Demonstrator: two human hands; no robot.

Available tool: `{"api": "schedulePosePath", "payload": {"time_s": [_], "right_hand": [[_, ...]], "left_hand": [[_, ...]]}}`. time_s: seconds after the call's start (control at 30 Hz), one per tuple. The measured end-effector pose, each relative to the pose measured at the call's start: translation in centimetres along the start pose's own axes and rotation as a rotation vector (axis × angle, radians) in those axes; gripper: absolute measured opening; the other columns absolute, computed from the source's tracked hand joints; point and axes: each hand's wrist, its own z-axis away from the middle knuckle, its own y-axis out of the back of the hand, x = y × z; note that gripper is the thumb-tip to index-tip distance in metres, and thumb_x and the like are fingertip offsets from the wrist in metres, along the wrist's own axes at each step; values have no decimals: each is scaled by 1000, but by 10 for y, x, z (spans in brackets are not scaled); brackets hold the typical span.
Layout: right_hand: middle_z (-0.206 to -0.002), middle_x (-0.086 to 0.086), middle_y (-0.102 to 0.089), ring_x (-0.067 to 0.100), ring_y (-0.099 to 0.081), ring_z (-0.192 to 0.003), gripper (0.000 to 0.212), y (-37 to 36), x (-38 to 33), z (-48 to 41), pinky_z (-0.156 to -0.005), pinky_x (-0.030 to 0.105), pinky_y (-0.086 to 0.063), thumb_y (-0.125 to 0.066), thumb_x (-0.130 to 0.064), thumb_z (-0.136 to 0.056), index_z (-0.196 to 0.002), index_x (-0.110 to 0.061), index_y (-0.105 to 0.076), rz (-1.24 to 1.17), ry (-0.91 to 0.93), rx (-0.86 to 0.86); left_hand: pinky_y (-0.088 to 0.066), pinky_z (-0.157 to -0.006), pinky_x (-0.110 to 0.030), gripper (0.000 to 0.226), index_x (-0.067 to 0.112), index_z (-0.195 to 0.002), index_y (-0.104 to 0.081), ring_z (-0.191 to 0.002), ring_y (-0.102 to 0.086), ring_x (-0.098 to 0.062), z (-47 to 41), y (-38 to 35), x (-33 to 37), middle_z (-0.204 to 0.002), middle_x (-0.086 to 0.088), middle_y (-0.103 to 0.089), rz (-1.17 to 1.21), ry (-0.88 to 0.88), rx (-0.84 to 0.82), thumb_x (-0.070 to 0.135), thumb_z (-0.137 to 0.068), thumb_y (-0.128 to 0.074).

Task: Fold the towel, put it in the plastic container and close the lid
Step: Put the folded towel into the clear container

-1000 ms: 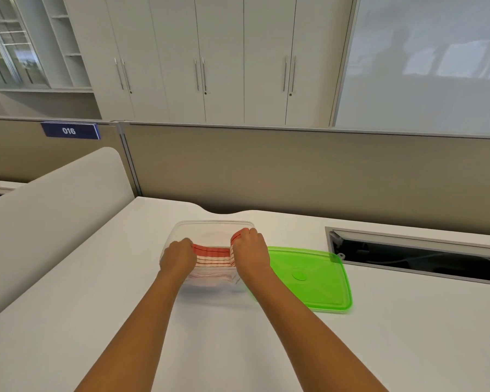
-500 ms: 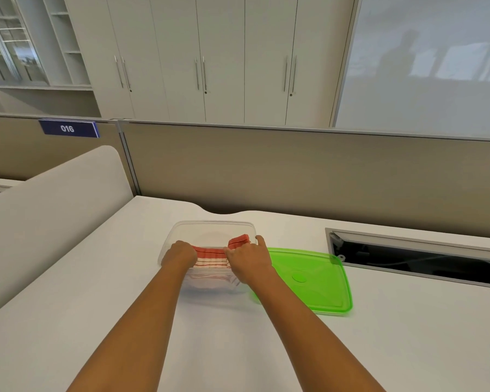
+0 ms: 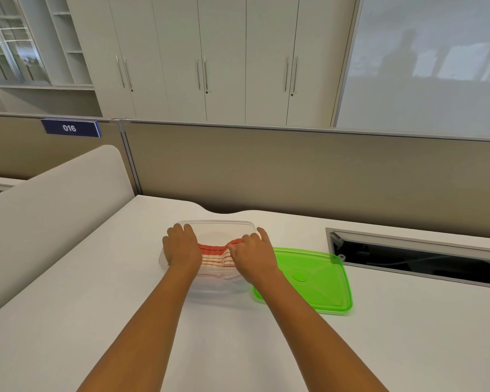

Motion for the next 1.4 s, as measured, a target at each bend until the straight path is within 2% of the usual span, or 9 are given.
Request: {"api": "schedulePosePath", "payload": {"time_s": [0.07, 0.17, 0.43, 0.6, 0.87, 1.1, 1.23, 1.33, 1.4], "right_hand": [[-105, 13, -65, 33, -57, -100, 32, 3, 10, 4, -90, 43, -40, -33, -19, -99, -104, -9, -63, -185, -96, 135], [-106, 12, -62, 30, -54, -97, 27, -3, 32, 19, -83, 41, -42, -38, -22, -98, -105, -7, -60, -354, -244, 271], [-120, -3, -59, 21, -52, -110, 29, -40, 71, 96, -87, 33, -40, -47, -37, -94, -120, -25, -56, -255, -354, 68], [-118, -1, -61, 24, -55, -110, 33, -51, 79, 139, -90, 36, -41, -57, -39, -89, -118, -24, -61, -270, -330, 41], [-74, 3, -70, 28, -67, -65, 25, -51, 84, 156, -56, 34, -54, -86, -7, -58, -77, -15, -73, -191, -241, 116], [-71, 7, -67, 31, -64, -63, 29, -35, 87, 152, -56, 35, -50, -78, 11, -58, -75, -11, -70, -227, -236, 162], [-112, 8, -61, 32, -59, -100, 40, -39, 93, 153, -82, 40, -46, -57, 8, -80, -114, -13, -64, -197, -210, 75], [-94, 12, -68, 35, -65, -83, 31, -40, 93, 155, -67, 42, -53, -74, 7, -68, -94, -10, -73, -202, -183, 50], [-95, 14, -68, 36, -64, -88, 19, -41, 93, 151, -72, 42, -52, -70, 0, -76, -93, -7, -72, -201, -189, 33]], "left_hand": [[-41, -101, -33, 40, 10, -125, -47, -117, -50, -27, 5, 0, 0, -132, -12, -50, 103, 5, 38, 29, -90, -55], [-50, -91, -35, 30, 7, -117, -58, -105, -59, -29, 16, 1, 0, -121, -14, -61, 309, 24, 121, 23, -92, -52], [-55, -85, -37, 28, 7, -108, -64, -96, -63, -28, 40, 1, -4, -112, -13, -66, 531, -41, 225, 25, -94, -47], [-56, -86, -40, 25, 7, -105, -66, -94, -64, -26, 58, -2, -5, -109, -13, -69, 597, -139, 253, 23, -93, -50], [-57, -87, -41, 23, 8, -107, -66, -96, -65, -25, 77, 3, -8, -110, -12, -69, 671, -176, 265, 20, -90, -57], [-57, -83, -39, 22, 11, -107, -66, -94, -66, -24, 85, 9, -13, -109, -10, -70, 718, -181, 298, 19, -87, -61], [-56, -84, -38, 21, 10, -107, -66, -95, -65, -24, 88, 10, -12, -109, -10, -70, 738, -165, 296, 18, -88, -60], [-55, -86, -38, 21, 10, -107, -66, -96, -65, -24, 89, 10, -11, -110, -10, -70, 751, -156, 289, 18, -88, -60], [-55, -87, -38, 21, 10, -107, -66, -96, -65, -24, 90, 11, -10, -110, -10, -70, 756, -158, 286, 18, -88, -60]]}}
